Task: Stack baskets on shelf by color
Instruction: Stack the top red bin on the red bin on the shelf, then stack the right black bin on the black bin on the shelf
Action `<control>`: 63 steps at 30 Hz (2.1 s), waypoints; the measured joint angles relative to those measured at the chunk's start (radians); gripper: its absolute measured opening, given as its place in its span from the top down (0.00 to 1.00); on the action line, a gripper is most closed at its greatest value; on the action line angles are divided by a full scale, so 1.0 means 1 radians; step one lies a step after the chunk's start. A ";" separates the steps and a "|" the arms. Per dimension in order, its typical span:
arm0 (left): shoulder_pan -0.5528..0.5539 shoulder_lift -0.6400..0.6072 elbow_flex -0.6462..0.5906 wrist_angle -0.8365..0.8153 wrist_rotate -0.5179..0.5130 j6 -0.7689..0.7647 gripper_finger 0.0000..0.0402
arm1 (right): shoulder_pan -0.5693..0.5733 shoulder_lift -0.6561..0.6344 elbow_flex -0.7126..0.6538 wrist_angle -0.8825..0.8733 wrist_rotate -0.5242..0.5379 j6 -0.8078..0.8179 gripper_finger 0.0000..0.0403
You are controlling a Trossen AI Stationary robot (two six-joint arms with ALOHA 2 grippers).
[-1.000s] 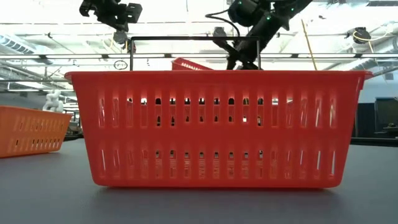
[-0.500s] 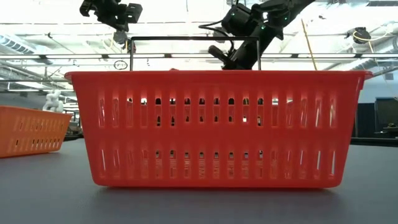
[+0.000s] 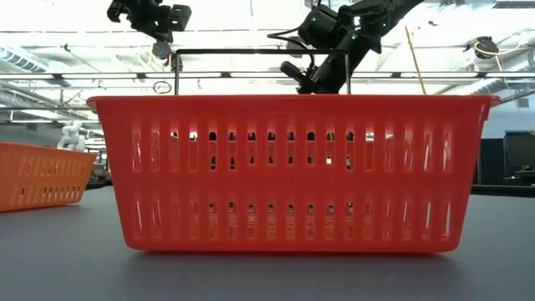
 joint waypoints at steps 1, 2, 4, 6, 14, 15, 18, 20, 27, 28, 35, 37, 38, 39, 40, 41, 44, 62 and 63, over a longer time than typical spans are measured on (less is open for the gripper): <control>0.000 0.000 0.000 0.000 0.000 0.000 0.72 | 0.000 0.000 0.000 0.000 0.000 0.007 0.85; 0.000 0.000 0.000 0.000 0.000 0.000 0.72 | 0.000 0.000 0.000 0.000 -0.001 0.020 0.83; 0.000 0.000 0.000 -0.001 0.000 0.000 0.72 | 0.000 -0.004 0.000 0.000 -0.016 0.042 0.80; 0.000 0.000 0.000 -0.001 0.000 0.000 0.72 | -0.005 -0.007 0.000 0.006 -0.045 0.052 0.78; 0.000 0.000 0.000 -0.001 0.006 0.004 0.72 | -0.038 -0.078 -0.001 0.048 -0.155 0.054 0.76; 0.000 0.000 0.000 -0.002 0.011 0.005 0.72 | -0.043 -0.093 -0.001 0.058 -0.148 0.038 0.76; 0.000 0.000 0.000 -0.001 0.012 0.005 0.72 | -0.057 -0.129 -0.001 0.107 -0.125 -0.059 0.76; 0.000 0.000 0.000 -0.001 0.013 0.003 0.72 | -0.059 -0.134 0.000 0.130 -0.127 -0.139 0.76; 0.000 0.000 0.000 0.001 0.015 -0.007 0.72 | -0.049 -0.097 -0.030 0.202 -0.101 -0.293 0.76; 0.000 0.000 0.000 0.002 0.015 -0.008 0.72 | -0.046 -0.087 -0.039 0.244 -0.103 -0.317 0.76; 0.000 0.000 0.000 0.003 0.015 -0.009 0.72 | -0.043 -0.003 -0.072 0.394 -0.208 -0.389 0.76; 0.001 0.000 0.000 0.003 0.015 -0.010 0.72 | -0.043 0.027 -0.072 0.395 -0.209 -0.390 0.76; 0.001 0.000 0.000 0.003 0.015 -0.010 0.72 | -0.043 0.037 -0.072 0.389 -0.210 -0.390 0.76; 0.001 0.000 0.000 0.004 0.015 -0.010 0.72 | -0.045 0.047 -0.073 0.388 -0.210 -0.388 0.76; 0.001 0.000 0.000 0.004 0.015 -0.010 0.72 | -0.046 0.057 -0.073 0.390 -0.206 -0.386 0.76; 0.001 0.000 0.000 0.004 0.015 -0.010 0.72 | -0.047 0.064 -0.073 0.392 -0.202 -0.387 0.76; 0.001 0.000 0.000 0.003 0.016 -0.006 0.72 | -0.057 0.065 -0.073 0.396 -0.198 -0.393 0.76; 0.000 0.000 0.001 -0.027 0.073 0.015 0.72 | 0.077 -0.297 -0.151 0.273 0.034 -0.570 0.76; -0.001 0.000 0.001 -0.028 0.107 0.016 0.72 | 0.091 -0.323 -0.183 0.285 0.036 -0.570 0.76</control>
